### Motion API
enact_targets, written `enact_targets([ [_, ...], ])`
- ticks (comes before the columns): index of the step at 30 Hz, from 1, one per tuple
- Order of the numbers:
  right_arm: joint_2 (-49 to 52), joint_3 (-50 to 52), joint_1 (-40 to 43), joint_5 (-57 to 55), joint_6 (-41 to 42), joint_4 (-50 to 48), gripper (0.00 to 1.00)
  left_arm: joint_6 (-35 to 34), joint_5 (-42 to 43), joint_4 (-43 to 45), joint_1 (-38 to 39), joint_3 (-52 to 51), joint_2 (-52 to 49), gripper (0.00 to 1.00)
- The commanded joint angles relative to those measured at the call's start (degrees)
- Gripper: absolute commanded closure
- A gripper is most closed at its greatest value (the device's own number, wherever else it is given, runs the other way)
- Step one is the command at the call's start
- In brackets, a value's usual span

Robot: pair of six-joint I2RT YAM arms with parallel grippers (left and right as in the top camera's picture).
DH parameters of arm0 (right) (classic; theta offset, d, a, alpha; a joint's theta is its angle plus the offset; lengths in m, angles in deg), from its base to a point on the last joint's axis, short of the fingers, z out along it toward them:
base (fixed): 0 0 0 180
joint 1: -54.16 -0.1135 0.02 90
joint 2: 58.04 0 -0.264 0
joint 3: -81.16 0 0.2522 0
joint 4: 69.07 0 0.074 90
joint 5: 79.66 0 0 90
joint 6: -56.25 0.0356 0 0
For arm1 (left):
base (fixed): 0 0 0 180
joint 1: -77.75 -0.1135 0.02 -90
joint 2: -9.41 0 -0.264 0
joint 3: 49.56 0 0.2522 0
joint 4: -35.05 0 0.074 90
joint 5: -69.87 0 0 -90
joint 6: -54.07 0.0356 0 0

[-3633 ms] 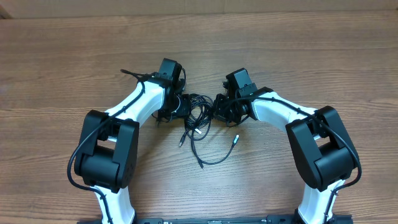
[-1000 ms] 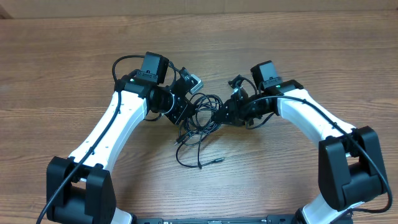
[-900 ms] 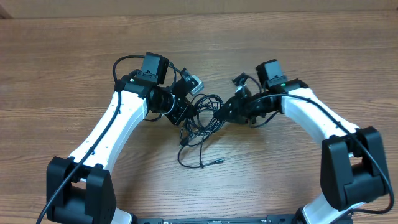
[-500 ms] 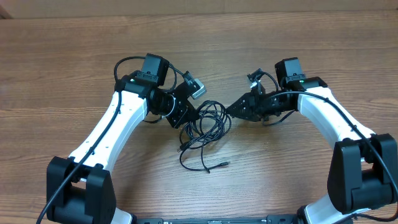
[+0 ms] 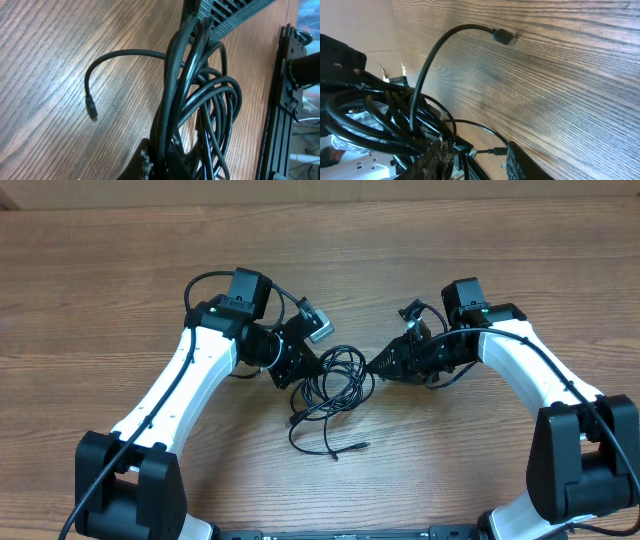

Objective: Untangle cables

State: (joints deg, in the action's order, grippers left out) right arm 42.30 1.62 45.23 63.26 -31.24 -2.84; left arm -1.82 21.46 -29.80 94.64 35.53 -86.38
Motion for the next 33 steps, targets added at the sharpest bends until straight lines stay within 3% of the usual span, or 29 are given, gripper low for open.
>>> enact_targets([
  [1, -1.4, -0.2, 0.3, -0.3, -1.9, 0.2, 0.63, 3.5, 4.0, 0.3, 0.4, -1.5, 0.5, 0.96],
  [12, -1.4, -0.2, -0.8, 6.2, -4.7, 1.0, 0.61, 4.0, 4.5, 0.5, 0.4, -1.8, 0.5, 0.96],
  [21, -1.4, -0.2, -6.9, 8.5, -5.8, 1.0, 0.61, 3.9, 3.4, 1.0, 0.4, -1.8, 0.5, 0.96],
  [33, -1.4, -0.2, -10.7, 11.2, -5.3, 1.9, 0.62, -2.0, -1.6, 3.8, 0.4, -1.8, 0.5, 0.96],
])
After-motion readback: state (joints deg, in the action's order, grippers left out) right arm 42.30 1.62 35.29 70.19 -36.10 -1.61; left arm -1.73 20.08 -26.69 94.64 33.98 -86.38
